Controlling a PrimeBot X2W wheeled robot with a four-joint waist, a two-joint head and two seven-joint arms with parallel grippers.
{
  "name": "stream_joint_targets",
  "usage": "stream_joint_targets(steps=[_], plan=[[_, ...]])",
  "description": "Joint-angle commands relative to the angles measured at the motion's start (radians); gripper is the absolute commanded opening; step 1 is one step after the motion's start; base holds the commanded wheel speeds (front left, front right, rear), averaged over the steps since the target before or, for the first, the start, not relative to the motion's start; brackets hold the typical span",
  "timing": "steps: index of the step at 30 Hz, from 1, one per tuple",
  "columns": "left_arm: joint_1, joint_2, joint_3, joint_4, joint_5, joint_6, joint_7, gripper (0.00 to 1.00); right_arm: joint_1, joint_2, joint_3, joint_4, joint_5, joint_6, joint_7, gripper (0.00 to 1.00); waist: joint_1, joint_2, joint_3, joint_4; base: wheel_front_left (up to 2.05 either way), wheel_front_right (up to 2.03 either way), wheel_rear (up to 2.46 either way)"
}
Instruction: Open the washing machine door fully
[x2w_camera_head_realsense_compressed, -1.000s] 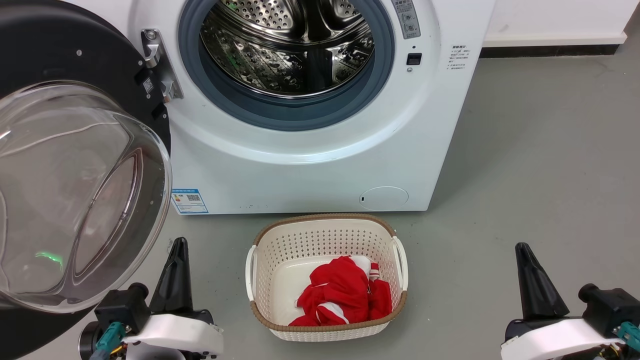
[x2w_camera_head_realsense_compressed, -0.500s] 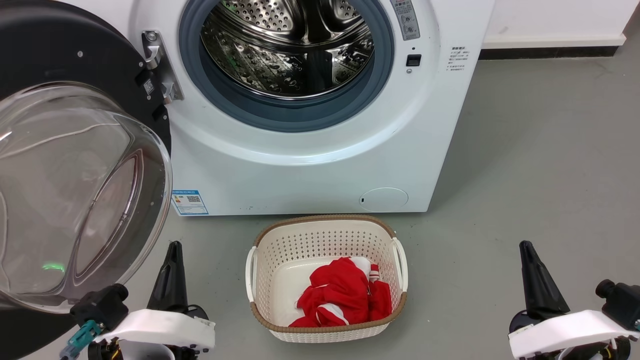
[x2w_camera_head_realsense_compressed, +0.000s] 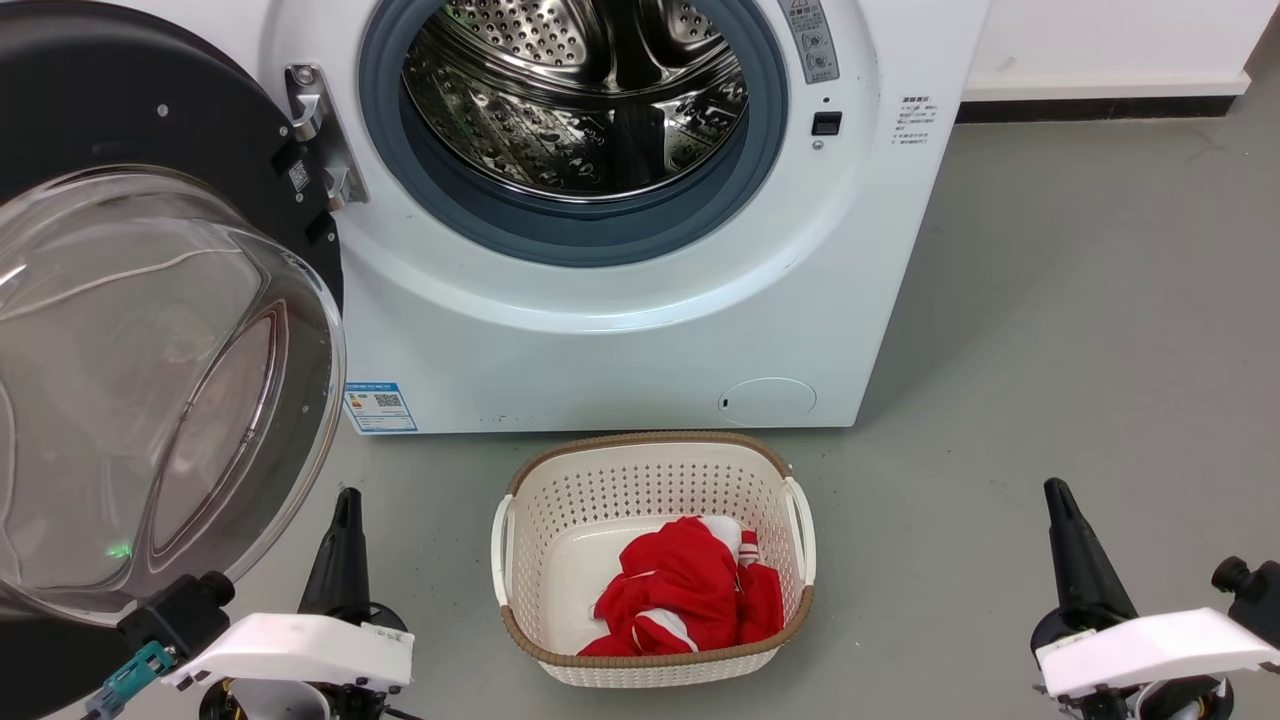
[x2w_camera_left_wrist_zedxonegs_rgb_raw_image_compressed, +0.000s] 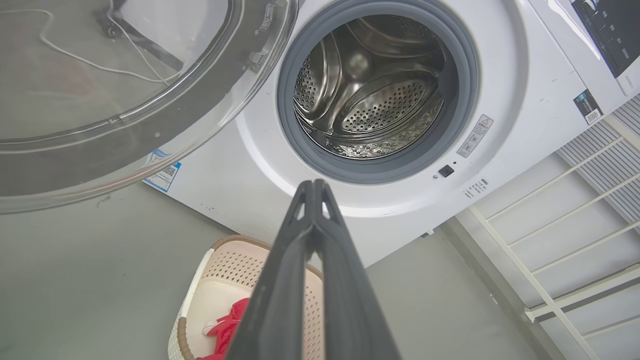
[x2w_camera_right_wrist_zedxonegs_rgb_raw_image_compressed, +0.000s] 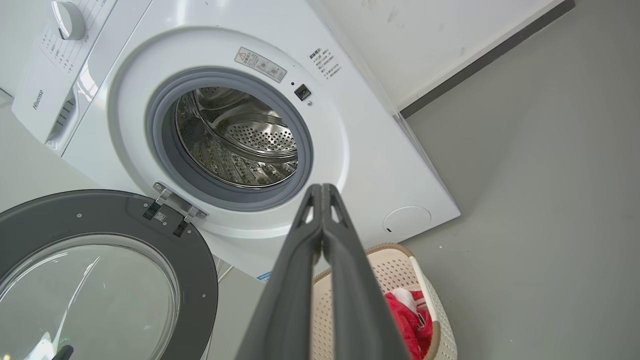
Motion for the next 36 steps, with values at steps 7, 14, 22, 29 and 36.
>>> stream_joint_targets(steps=[7, 14, 22, 29, 36], plan=[[-0.036, 0.001, 0.012, 0.004, -0.118, -0.012, 0.027, 0.0, -0.043, -0.01, -0.005, 0.008, 0.122, 0.0, 0.021, 0.0, 0.0, -0.0001, -0.002, 0.001, 0.0, 0.0, 0.0], [-0.043, 0.002, 0.018, 0.015, -0.209, -0.018, 0.05, 0.0, -0.053, -0.012, -0.009, 0.022, 0.213, 0.0, 0.037, 0.0, 0.0, -0.0001, -0.004, 0.001, 0.0, 0.0, 0.0], [-0.052, 0.002, 0.027, 0.03, -0.328, -0.024, 0.08, 0.0, -0.067, -0.013, -0.016, 0.041, 0.334, 0.0, 0.06, 0.0, 0.0, -0.0001, -0.007, 0.002, 0.0, 0.0, 0.0], [-0.055, 0.002, 0.033, 0.039, -0.406, -0.028, 0.099, 0.0, -0.074, -0.013, -0.021, 0.054, 0.411, 0.0, 0.076, 0.0, 0.0, -0.0001, -0.01, 0.002, 0.0, 0.0, 0.0], [-0.061, 0.002, 0.038, 0.049, -0.479, -0.032, 0.118, 0.0, -0.083, -0.012, -0.026, 0.066, 0.483, 0.0, 0.09, 0.0, 0.0, -0.0001, -0.012, 0.003, 0.0, 0.0, 0.0]])
